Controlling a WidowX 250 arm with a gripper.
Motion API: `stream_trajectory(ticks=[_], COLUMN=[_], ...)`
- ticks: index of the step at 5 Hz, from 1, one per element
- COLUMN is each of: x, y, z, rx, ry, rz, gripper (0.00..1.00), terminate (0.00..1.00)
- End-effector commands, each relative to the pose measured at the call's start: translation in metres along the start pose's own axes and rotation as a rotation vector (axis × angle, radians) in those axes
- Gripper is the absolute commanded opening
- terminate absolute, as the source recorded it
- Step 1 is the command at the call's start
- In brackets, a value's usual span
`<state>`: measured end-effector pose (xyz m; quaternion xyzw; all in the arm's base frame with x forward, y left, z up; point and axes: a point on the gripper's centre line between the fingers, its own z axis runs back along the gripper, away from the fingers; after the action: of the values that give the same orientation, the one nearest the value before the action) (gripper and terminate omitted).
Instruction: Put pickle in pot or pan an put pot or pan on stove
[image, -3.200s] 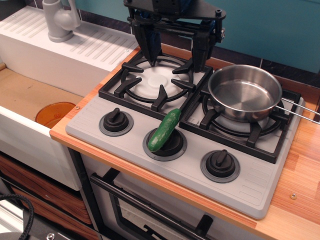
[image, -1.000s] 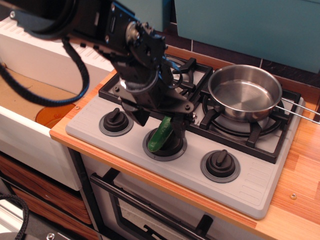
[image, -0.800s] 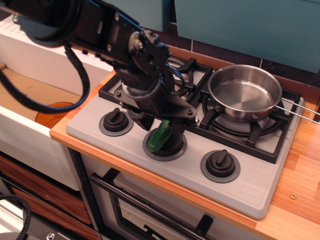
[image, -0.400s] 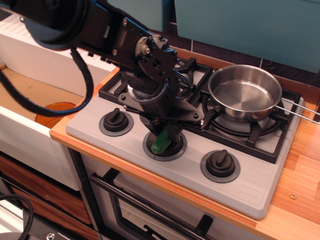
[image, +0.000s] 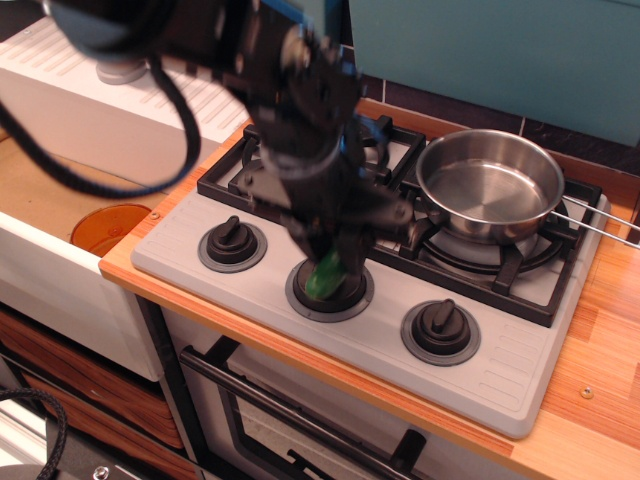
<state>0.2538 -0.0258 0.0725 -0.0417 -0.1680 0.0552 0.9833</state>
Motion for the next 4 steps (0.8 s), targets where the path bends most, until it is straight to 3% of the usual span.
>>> stream_trajectory(ticks=[1, 2, 4], x=[0.03, 0.042, 0.085], y=[-0.041, -0.065, -0.1], z=[0.064, 0.078, 0.058], rx=[0.078, 0.1, 0.1], ry=[0.031, 0.056, 0.04], rz=[0.063, 0.103, 0.135], gripper=[0.0, 0.0, 0.0], terminate=[0.0, 0.0, 0.0])
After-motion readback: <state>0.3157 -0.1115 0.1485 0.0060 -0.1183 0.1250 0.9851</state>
